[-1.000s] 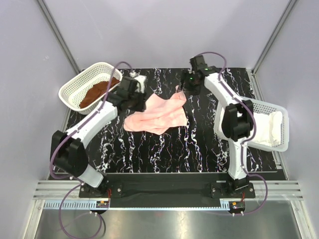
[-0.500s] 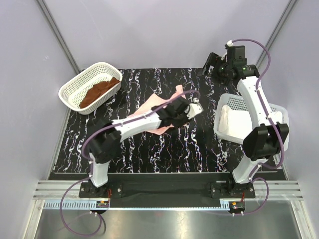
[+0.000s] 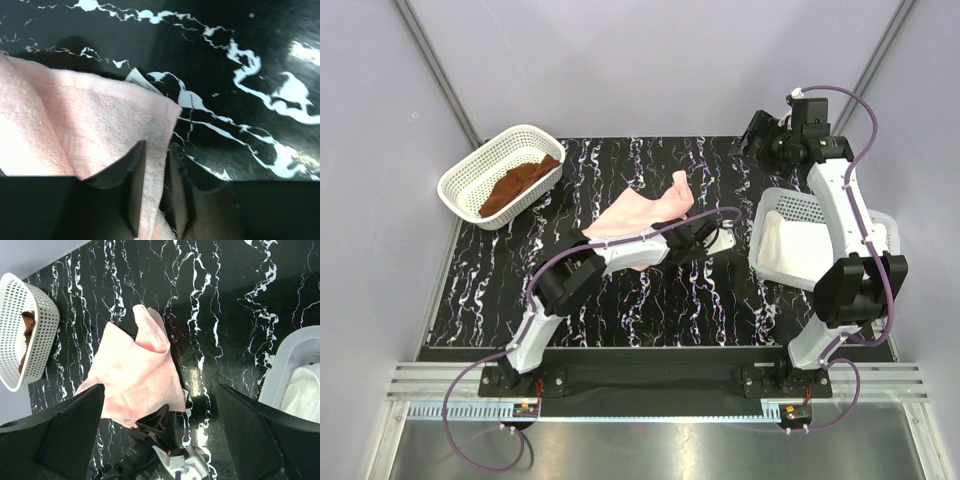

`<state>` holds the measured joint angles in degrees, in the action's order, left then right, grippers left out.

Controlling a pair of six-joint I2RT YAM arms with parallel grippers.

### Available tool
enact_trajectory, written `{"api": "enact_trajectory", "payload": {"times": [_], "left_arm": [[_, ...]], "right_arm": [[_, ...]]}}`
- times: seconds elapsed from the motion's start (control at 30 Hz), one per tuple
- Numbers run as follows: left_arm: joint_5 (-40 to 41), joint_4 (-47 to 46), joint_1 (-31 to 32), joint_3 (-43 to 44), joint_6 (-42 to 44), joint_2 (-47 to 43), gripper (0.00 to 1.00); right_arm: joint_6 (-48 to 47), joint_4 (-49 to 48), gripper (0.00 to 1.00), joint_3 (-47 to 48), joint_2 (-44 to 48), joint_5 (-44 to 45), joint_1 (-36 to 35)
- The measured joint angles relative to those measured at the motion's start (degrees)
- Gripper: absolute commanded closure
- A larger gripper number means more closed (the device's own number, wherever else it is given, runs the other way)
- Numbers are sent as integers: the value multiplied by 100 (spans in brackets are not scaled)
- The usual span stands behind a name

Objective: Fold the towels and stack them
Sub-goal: Flatten out the crumpled towel

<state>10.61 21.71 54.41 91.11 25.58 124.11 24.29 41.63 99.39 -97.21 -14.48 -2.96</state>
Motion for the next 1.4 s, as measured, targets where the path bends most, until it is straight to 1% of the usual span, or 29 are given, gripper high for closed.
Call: {"api": "enact_trajectory", "payload": {"times": [0.03, 0.07, 0.1, 0.17, 0.27, 0.33, 0.47, 0.6, 0.67, 0.73, 0.77, 0.83, 0.87, 0.93, 0.97, 1.07, 1.17, 1.2, 1.27, 1.3, 1.4], "left_arm": [[50, -20, 0, 39, 26, 46, 80], [98, -44, 0, 52, 48, 83, 92], [153, -46, 0, 55, 61, 109, 99], [236, -42, 0, 55, 76, 140, 100], [326, -94, 0, 0, 28, 90, 100], [339, -214, -2, -229, -79, -120, 100], [247, -160, -63, -702, -505, -1016, 100], [-160, -295, -387, -1001, -1178, -2317, 100], [-308, -411, -629, -1097, -1447, -2785, 100], [-363, -455, -850, -1113, -1714, -2970, 100], [-402, -483, -942, -1139, -1858, -2997, 99], [-533, -557, -1078, -1379, -2201, -3058, 95], [-640, -560, -1145, -1574, -2378, -3112, 92], [-916, -562, -1316, -2006, -2745, -3272, 89], [-1012, -535, -1388, -2162, -2868, -3357, 87], [-1172, -380, -1652, -2468, -3185, -3742, 84], [-1213, -389, -1818, -2474, -3397, -4175, 76], [-1235, -409, -1849, -2479, -3462, -4330, 73], [-1279, -496, -1897, -2518, -3565, -4583, 72], [-1309, -520, -1921, -2538, -3604, -4690, 70], [-1373, -557, -1961, -2601, -3661, -4841, 68]], "right_arm": [[0, -11, 0, 0, 28, -9, 11], [0, -22, 0, 0, 55, -13, 13], [-2, -28, 0, 0, 70, -15, 13], [-4, -28, 0, -2, 81, -15, 20], [-17, -26, 4, -15, 81, -15, 31], [-44, -24, 5, -20, 81, -22, 35], [-48, -28, 5, -26, 81, -66, 35], [-46, -201, 6, -238, 70, -280, 35], [-52, -208, 10, -374, -15, -369, 17], [-74, -232, 16, -463, -234, -452, -33], [-101, -229, 22, -483, -404, -483, -74], [-177, -214, 31, -494, -804, -507, -225], [-214, -188, 37, -514, -1001, -507, -332], [-280, -153, 41, -599, -1274, -483, -581], [-302, -136, 44, -667, -1366, -461, -719], [-339, -140, 47, -966, -1475, -448, -1139], [-339, -162, 48, -1224, -1506, -433, -1394], [-339, -173, 49, -1283, -1534, -411, -1427], [-332, -245, 52, -1394, -1620, -358, -1438], [-326, -299, 53, -1443, -1670, -348, -1438], [-278, -439, 53, -1637, -1773, -254, -1456]]}}
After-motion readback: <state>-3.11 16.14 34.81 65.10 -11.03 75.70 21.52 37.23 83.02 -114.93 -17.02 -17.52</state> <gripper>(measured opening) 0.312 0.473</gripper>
